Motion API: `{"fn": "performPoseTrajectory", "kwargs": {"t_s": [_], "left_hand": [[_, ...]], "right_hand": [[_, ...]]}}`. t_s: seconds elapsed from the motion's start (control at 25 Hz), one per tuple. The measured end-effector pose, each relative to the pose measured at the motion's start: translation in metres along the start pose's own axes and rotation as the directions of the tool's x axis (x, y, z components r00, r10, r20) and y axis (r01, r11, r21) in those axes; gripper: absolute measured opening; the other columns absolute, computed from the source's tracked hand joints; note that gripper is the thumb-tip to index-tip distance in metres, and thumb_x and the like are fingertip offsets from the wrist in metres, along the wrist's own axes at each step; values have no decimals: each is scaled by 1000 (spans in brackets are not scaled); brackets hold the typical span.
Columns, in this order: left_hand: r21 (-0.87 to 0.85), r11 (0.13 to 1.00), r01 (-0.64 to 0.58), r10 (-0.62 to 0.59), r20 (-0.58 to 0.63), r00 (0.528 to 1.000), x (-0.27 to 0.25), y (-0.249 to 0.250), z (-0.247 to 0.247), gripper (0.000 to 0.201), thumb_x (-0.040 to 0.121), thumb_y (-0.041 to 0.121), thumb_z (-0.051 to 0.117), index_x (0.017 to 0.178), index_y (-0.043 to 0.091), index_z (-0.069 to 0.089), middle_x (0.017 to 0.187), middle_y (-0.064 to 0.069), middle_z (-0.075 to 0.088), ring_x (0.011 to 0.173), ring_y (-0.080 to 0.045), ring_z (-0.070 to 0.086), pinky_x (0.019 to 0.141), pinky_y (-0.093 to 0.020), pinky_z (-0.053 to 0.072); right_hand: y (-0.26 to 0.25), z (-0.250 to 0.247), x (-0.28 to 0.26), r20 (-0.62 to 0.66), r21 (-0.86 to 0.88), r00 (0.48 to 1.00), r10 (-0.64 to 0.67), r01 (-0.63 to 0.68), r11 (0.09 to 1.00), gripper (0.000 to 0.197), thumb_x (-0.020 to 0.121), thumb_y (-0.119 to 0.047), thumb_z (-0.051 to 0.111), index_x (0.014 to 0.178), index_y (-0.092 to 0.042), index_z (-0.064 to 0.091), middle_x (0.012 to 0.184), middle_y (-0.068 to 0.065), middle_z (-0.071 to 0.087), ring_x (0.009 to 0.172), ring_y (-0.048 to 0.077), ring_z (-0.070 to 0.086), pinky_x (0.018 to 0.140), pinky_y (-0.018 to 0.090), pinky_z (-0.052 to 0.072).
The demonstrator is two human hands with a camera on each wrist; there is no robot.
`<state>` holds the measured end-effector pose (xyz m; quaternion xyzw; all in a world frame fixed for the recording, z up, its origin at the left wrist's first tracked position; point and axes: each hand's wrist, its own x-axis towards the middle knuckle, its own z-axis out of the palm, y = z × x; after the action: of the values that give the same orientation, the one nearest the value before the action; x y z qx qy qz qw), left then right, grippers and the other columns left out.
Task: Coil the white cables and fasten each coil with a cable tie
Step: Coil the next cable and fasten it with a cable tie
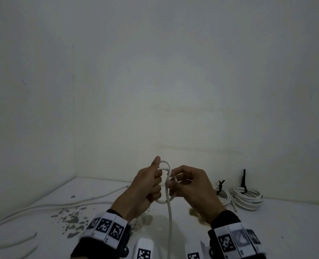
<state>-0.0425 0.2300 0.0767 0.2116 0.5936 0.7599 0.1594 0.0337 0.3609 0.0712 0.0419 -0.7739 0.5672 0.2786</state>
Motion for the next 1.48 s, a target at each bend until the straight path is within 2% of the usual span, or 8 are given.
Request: {"fn": "performPoseTrajectory", "kwargs": {"t_s": [0.2, 0.48, 0.72, 0.88, 1.0, 1.16, 1.32, 1.48], "left_hand": [[147, 989, -5, -1, 43, 999, 3, -25, 19, 52, 96, 46, 51, 51, 25, 37, 49, 5, 22, 43, -12, 17, 50, -29, 14], [54, 998, -22, 19, 66, 998, 6, -43, 47, 46, 94, 24, 61, 52, 16, 45, 44, 3, 25, 37, -11, 19, 45, -24, 20], [-93, 995, 21, -27, -59, 998, 21, -50, 20, 42, 92, 23, 64, 57, 15, 44, 43, 6, 24, 34, -9, 18, 38, -21, 19], [-89, 996, 9, -9, -2, 1000, 24, -42, 8, 48, 92, 22, 62, 45, 21, 51, 44, 8, 27, 35, -8, 18, 38, -21, 18], [-131, 990, 45, -38, 52, 998, 27, -40, -8, 56, 93, 24, 58, 38, 22, 49, 43, 8, 23, 35, -7, 15, 39, -22, 16], [-256, 965, 46, -46, 9, 999, 34, -35, -28, 52, 89, 28, 59, 42, 21, 38, 40, 6, 19, 32, -8, 15, 36, -21, 15], [-198, 980, 25, -33, -37, 999, 36, -32, -50, 56, 94, 28, 58, 42, 22, 38, 42, 6, 18, 33, -9, 14, 39, -23, 13], [-7, 999, 46, -46, -48, 998, 35, -36, -56, 51, 95, 31, 59, 48, 19, 41, 48, 4, 17, 38, -11, 16, 39, -23, 23]], "right_hand": [[30, -13, -7, -178, -245, 984, -21, -24, 969, 48, 76, -3, 81, 83, -15, 35, 64, 9, 55, 54, 32, 63, 46, 32, 57], [34, -36, -5, -366, -700, 911, -189, -136, 701, 18, 82, -25, 74, 94, -24, 61, 58, -11, 55, 54, 14, 56, 46, 23, 35], [23, -44, 1, 8, 252, 888, 460, -447, 858, 29, 71, -17, 85, 64, -6, 59, 57, 8, 50, 62, 23, 61, 69, 35, 57], [13, -40, 5, 53, 408, 884, 465, -444, 797, 28, 82, -14, 69, 57, -9, 56, 42, -2, 30, 40, 16, 34, 49, 29, 42], [7, -50, 3, 373, 549, 843, 387, -537, 641, 27, 68, -29, 66, 67, -5, 54, 42, -7, 16, 40, 14, 13, 47, 27, 13], [3, -55, -3, 400, 661, 900, 174, -415, 625, 67, 61, -35, 71, 107, 13, 68, 45, 0, 25, 43, 21, 38, 63, 32, 38], [-6, -46, -6, 135, -50, 975, 174, -169, 984, 24, 86, -29, 72, 88, -7, 79, 41, -7, 41, 44, 15, 34, 58, 25, 37], [3, -46, -1, -158, -756, 985, -71, -74, 651, 40, 76, -50, 79, 54, -19, 65, 42, -6, 55, 41, 7, 52, 43, 23, 43]]}}
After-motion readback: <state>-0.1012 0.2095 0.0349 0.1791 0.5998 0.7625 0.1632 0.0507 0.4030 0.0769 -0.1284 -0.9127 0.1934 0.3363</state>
